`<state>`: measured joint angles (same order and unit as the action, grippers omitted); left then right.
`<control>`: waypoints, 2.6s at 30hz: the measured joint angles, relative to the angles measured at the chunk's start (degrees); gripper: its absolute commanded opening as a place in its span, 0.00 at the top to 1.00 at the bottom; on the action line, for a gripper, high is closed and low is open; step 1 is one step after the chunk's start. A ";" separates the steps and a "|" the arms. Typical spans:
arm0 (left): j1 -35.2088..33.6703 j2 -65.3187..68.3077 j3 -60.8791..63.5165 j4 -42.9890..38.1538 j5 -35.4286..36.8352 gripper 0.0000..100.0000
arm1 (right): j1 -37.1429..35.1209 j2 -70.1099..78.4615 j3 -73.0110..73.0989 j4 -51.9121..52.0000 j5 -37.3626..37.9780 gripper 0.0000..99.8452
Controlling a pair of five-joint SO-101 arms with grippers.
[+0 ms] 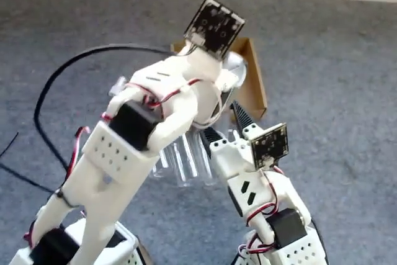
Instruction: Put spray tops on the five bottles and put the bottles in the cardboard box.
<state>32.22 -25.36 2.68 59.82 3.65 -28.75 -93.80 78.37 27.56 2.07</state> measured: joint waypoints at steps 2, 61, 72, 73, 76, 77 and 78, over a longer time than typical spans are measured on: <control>0.09 -3.08 2.99 0.00 0.18 0.88 | -0.18 0.00 0.00 0.00 0.00 1.00; -5.71 -10.02 8.09 5.01 -8.35 0.88 | -0.26 0.09 0.26 0.09 0.18 1.00; -17.85 -20.84 -2.90 13.36 -8.62 0.88 | -0.26 0.18 -1.76 0.00 0.62 1.00; -18.73 -22.77 -2.20 15.12 -8.62 0.88 | -0.35 0.79 -2.90 0.00 0.88 1.00; -23.12 -27.16 3.08 19.25 -8.62 0.85 | -0.18 7.12 -8.44 0.00 1.23 1.00; -24.18 -28.57 5.98 19.52 -8.62 0.82 | -0.09 10.20 -10.99 0.00 1.23 1.00; -24.88 -30.07 9.32 19.52 -8.62 0.80 | -0.09 13.27 -13.36 0.00 1.23 1.00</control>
<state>7.34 -55.43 12.00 79.34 -4.97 -28.84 -80.53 65.01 27.56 3.30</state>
